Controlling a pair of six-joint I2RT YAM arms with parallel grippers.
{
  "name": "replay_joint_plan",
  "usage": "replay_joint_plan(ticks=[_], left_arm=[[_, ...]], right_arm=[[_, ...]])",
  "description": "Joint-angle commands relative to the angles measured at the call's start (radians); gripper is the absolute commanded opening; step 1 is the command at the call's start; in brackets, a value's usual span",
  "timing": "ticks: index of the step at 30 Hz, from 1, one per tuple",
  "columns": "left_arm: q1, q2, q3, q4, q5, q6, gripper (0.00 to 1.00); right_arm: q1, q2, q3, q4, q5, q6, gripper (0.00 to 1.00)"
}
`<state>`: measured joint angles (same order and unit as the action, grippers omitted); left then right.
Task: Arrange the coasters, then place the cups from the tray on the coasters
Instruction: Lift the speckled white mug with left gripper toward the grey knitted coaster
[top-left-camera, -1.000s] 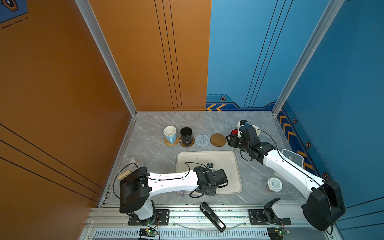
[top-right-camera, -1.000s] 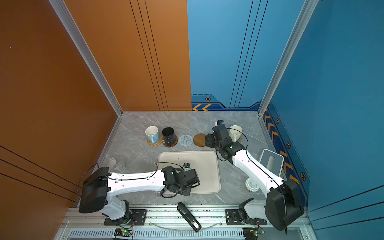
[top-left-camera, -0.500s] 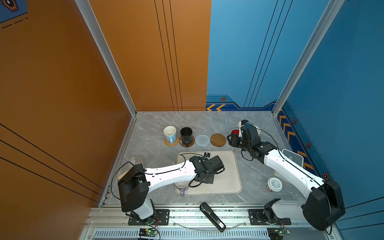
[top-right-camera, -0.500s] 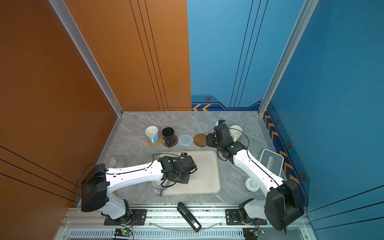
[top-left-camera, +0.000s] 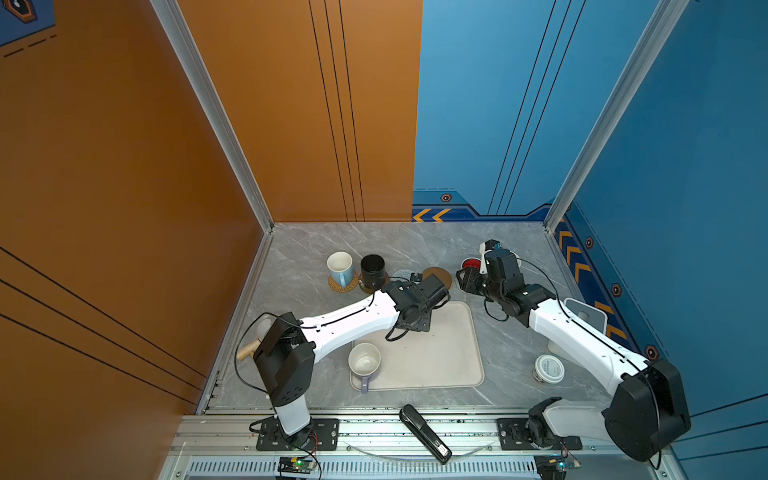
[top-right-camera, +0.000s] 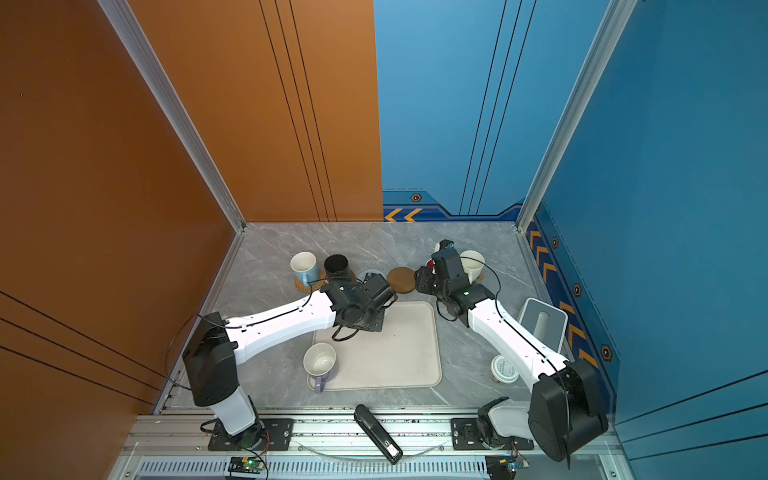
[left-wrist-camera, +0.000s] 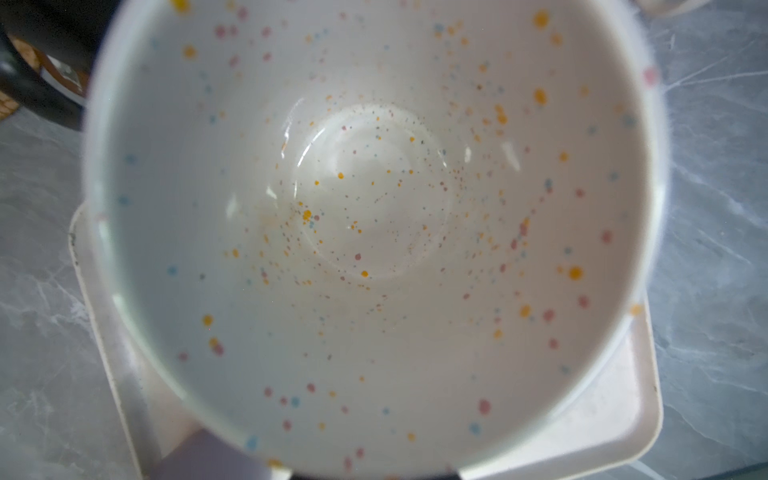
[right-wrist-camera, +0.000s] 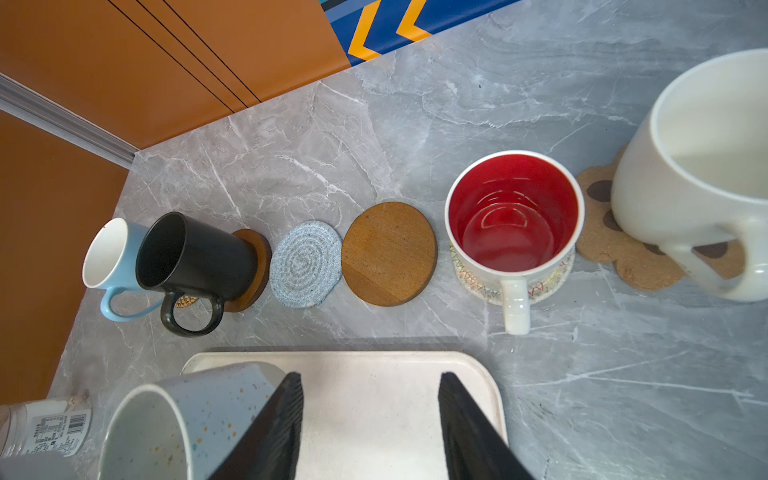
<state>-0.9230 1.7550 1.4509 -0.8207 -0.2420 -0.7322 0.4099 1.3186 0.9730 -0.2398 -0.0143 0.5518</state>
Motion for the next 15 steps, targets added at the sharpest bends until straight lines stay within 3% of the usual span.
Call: replay_joint_plan(ticks=[1, 15], left_arm=[[0.036, 0.026, 0.089, -0.011, -0.072, 0.055, 0.0], [0.173, 0.245, 0.355, -0.06, -0.05, 0.149, 0.0]], right_arm=[[-0.021, -0.02, -0.019, 0.031, -0.04, 0.014, 0.51], [-0.061, 0.011, -0.027, 0.063, -0.097, 0.025, 0.51]])
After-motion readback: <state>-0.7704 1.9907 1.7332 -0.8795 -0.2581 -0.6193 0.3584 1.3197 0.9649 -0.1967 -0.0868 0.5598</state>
